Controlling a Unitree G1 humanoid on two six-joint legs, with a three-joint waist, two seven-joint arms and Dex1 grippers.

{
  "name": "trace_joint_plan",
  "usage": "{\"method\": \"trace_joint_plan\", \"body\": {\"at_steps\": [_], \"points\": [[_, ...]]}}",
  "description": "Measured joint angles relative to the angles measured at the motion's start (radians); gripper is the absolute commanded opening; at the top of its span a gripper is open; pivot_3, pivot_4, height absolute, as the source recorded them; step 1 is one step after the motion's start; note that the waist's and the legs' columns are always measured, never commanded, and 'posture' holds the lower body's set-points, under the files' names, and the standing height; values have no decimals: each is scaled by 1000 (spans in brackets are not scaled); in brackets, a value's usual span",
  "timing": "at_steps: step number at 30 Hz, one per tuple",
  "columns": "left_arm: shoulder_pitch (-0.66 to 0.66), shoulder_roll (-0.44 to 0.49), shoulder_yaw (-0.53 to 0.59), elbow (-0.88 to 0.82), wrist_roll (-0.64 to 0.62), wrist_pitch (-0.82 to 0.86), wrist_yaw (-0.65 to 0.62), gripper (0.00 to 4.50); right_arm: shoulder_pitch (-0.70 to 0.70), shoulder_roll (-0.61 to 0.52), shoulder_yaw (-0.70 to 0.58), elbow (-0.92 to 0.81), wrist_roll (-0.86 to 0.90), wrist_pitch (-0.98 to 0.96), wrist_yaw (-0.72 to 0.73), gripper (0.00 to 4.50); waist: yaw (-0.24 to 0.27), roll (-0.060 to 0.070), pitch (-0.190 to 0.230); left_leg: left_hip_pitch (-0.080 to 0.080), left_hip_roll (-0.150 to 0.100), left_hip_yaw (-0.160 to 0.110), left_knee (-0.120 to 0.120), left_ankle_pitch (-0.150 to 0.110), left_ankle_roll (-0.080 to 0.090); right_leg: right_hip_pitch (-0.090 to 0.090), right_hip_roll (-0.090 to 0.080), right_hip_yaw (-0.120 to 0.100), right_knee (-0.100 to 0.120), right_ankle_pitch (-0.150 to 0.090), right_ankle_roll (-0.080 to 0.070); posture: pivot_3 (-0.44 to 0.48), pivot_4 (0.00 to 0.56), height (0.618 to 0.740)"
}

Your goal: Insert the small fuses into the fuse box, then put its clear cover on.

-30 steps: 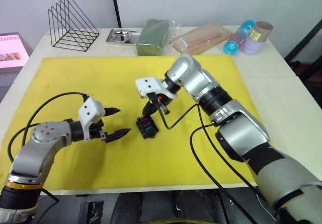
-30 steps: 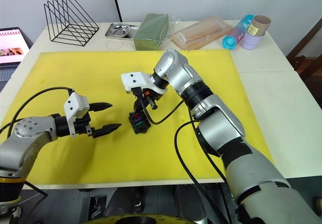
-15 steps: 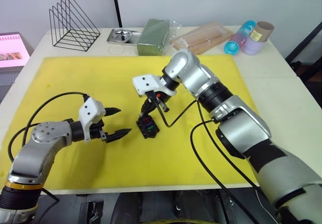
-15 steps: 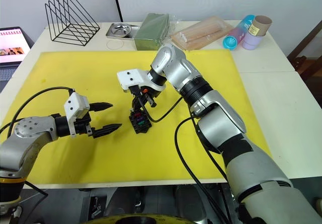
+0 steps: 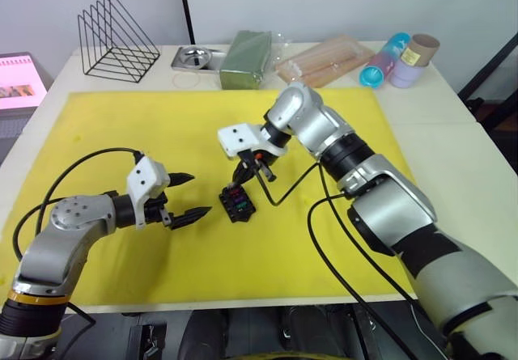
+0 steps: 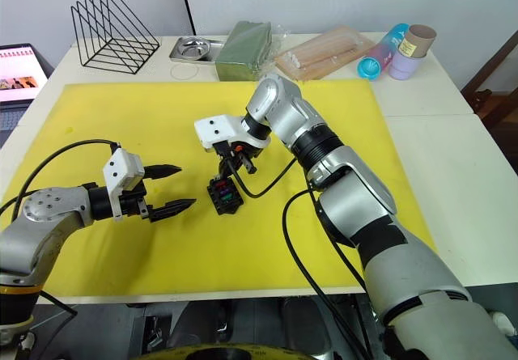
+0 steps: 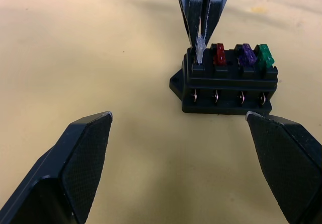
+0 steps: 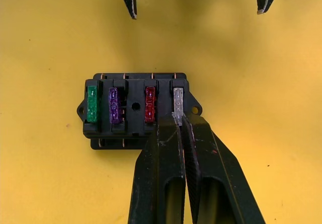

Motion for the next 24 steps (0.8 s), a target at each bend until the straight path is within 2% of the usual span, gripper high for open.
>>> {"method": "trace_joint_plan", "body": {"at_steps": [24], "points": [[4,0,0,0,1,-2,0,4500,1,12,25,-41,-59,-6,-26,40,0,0,0,0,0,0,0,0,0,0,0,0,0,0,0,0,150,740]]}}
